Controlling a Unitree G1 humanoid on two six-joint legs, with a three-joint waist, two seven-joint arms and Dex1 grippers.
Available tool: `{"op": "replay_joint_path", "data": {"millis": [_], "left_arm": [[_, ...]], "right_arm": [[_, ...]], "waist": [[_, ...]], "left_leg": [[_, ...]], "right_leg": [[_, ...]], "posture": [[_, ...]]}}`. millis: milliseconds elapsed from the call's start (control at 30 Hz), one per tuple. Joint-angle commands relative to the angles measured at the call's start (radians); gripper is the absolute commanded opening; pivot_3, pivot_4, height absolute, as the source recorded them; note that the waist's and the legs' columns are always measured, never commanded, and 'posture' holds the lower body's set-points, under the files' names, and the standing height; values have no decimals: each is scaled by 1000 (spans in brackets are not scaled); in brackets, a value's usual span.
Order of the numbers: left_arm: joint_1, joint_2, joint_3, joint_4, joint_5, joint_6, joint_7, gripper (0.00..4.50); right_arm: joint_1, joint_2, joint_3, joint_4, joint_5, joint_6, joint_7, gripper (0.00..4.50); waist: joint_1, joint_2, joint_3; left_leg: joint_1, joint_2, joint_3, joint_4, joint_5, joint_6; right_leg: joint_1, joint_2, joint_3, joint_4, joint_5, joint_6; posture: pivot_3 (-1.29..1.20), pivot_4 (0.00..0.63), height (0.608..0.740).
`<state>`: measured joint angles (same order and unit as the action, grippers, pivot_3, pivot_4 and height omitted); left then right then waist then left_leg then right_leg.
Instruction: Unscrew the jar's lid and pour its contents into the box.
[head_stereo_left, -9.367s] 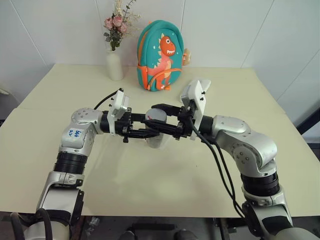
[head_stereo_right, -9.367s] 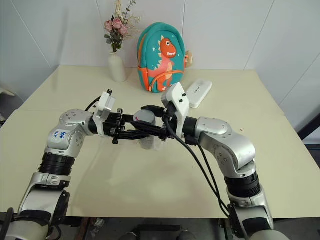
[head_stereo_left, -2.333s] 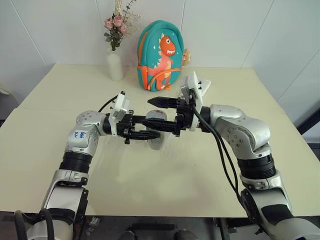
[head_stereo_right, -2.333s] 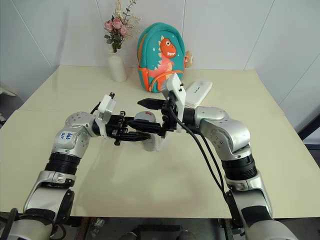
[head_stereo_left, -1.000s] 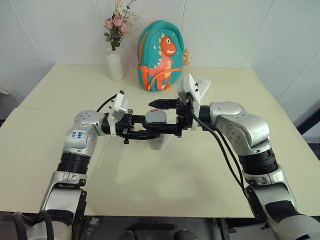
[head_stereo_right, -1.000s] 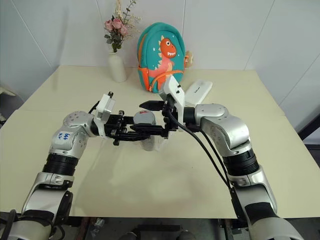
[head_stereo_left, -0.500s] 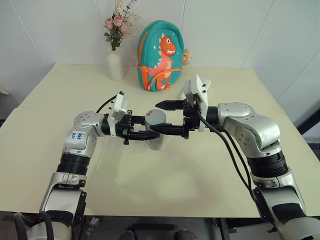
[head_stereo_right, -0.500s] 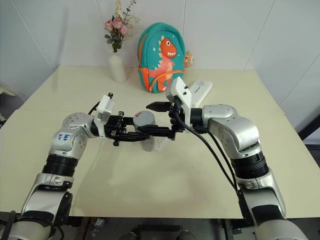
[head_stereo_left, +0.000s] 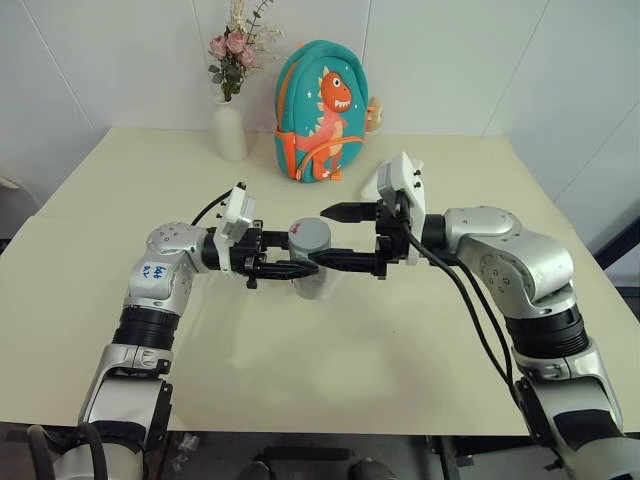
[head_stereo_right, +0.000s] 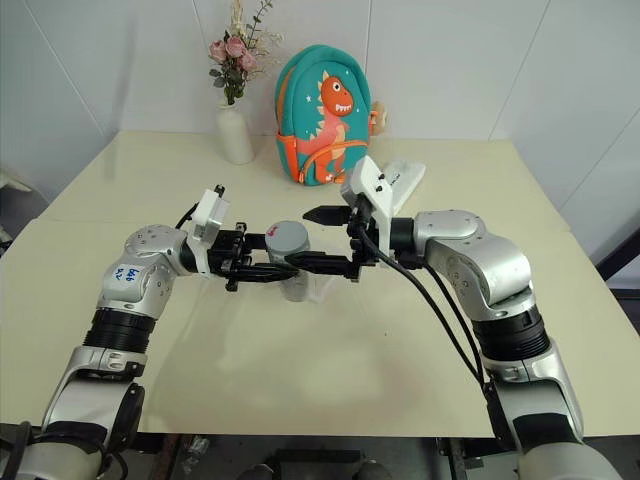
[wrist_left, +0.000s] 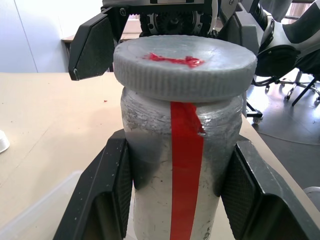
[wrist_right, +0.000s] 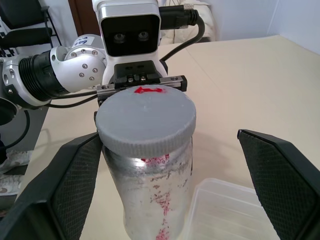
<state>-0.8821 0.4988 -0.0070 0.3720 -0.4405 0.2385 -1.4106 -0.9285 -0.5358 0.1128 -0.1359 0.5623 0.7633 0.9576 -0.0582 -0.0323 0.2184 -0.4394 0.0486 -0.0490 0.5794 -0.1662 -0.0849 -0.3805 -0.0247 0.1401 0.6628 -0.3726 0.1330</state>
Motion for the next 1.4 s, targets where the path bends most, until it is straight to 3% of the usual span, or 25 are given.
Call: {"op": "replay_joint_path", "data": {"millis": [33, 800, 1400], "left_arm": [[-19, 8, 8, -13, -7, -20, -19, 2005], [-52, -5, 3, 53, 9, -52, -38, 2005], [-64, -19, -11, 46, 12, -55, -60, 2005]], "right_arm": [[5, -35, -57, -37, 8, 9, -18, 4475], [5, -57, -110, -146, 136, 109, -22, 4475], [-61, 112, -18, -28, 59, 16, -75, 4475]], "waist": [[0, 0, 0], [1, 0, 0], [-1, 0, 0]], "left_leg": [[0, 0, 0, 0, 0, 0], [0, 0, 0, 0, 0, 0], [0, 0, 0, 0, 0, 0]], "right_leg": [[0, 0, 0, 0, 0, 0], [0, 0, 0, 0, 0, 0], [0, 0, 0, 0, 0, 0]], "posture": [[0, 150, 740], [0, 150, 740], [0, 150, 740]]}}
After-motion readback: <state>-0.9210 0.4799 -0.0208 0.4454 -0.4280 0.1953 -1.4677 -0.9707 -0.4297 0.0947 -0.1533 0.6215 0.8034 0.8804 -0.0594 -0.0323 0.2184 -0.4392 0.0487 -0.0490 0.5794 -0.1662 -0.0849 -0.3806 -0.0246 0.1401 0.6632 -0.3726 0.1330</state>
